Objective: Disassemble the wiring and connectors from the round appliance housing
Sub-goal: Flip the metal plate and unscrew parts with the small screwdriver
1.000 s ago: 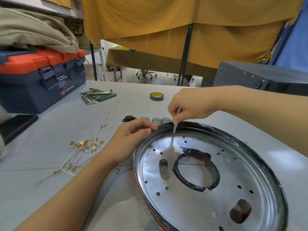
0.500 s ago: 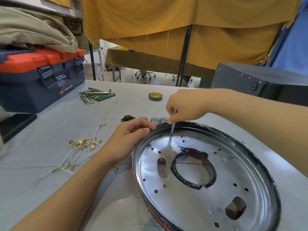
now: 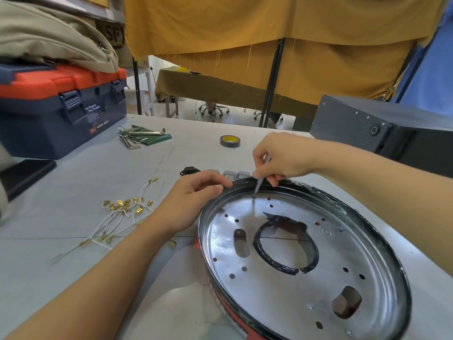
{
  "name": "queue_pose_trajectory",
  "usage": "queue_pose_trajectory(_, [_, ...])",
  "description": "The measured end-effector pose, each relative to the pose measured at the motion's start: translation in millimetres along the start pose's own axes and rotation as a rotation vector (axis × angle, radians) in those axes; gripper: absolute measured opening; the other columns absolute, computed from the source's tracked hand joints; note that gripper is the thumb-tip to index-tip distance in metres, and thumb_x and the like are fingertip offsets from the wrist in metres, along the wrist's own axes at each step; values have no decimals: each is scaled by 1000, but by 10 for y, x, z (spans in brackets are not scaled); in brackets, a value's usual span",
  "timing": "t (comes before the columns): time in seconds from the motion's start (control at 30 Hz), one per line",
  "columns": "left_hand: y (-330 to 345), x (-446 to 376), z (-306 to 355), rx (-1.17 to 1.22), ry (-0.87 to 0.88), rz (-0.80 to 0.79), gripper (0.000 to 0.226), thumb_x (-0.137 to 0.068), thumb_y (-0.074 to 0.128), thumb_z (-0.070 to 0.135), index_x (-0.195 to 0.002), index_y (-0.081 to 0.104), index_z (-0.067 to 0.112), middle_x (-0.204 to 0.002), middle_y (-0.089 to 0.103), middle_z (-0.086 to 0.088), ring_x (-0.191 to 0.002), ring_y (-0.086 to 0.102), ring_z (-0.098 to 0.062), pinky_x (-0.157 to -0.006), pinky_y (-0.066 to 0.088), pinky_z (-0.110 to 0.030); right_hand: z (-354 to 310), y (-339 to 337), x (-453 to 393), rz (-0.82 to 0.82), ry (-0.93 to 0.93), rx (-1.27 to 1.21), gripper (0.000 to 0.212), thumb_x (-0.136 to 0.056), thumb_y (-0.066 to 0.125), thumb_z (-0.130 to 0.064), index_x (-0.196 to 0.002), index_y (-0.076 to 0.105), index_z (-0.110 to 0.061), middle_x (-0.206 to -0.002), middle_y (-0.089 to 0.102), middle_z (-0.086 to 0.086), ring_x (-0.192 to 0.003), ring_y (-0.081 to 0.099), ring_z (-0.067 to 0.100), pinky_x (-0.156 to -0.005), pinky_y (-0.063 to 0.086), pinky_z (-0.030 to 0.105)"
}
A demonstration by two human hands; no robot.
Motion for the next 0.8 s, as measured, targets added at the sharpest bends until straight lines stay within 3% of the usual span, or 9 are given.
queue_pose_trajectory(0.1, [6, -1, 6, 10, -1, 0, 20, -91, 51, 2, -94, 70, 10, -84, 68, 0, -67, 60, 0, -63, 47, -11, -2, -29, -11, -23, -25, 24, 19, -91, 63, -23, -75, 62, -11, -51, 64, -7, -43, 51, -1, -51, 42, 11])
queue_pose_trajectory(0.3, [5, 1, 10, 10, 5, -3, 20, -91, 51, 2, -93, 70, 10, -83, 68, 1, -67, 60, 1, -62, 47, -11, 30, -90, -38, -103, -53, 17, 11, -89, 65, -19, -79, 63, -16, -72, 68, 1, -63, 59, 11, -61, 47, 23])
queue_pose_trajectory(0.57, [6, 5, 13, 4, 6, -4, 21, -91, 51, 3, -93, 70, 11, -84, 68, 0, -67, 60, 0, -62, 47, -11, -23, -87, -6, -99, -89, 58, 11, -89, 65, -17, -79, 63, -21, -80, 69, 0, -74, 63, 14, -66, 46, 24])
queue_pose_trajectory(0.67, [5, 7, 15, -6, 13, -8, 22, -92, 51, 4, -91, 70, 15, -81, 68, 3, -67, 60, -1, -60, 47, -12, -48, -43, -2, -50, -67, 78, 13, -88, 66, -26, -76, 62, -22, -72, 70, -3, -67, 62, 4, -74, 48, 28])
queue_pose_trajectory(0.73, [2, 9, 16, 1, 12, -10, 23, -91, 51, 4, -89, 70, 16, -79, 68, 4, -66, 61, -1, -60, 47, -12, -64, 17, 1, 20, -42, 51, 22, -90, 63, -34, -73, 60, -20, -54, 64, -6, -51, 57, -1, -74, 47, 26])
queue_pose_trajectory(0.8, [2, 13, 14, 8, 11, -10, 23, -91, 51, 4, -89, 70, 15, -79, 68, 4, -67, 61, -1, -61, 47, -12, -79, 78, 1, 123, -36, 42, 25, -92, 59, -34, -75, 61, -15, -51, 55, -8, -47, 53, 3, -70, 46, 26])
Point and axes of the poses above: each hand's wrist, its own x-axis away from the middle knuckle, its own y-axis out of the palm, z = x × y, the point moved 1 cm from there along -x, towards the middle knuckle
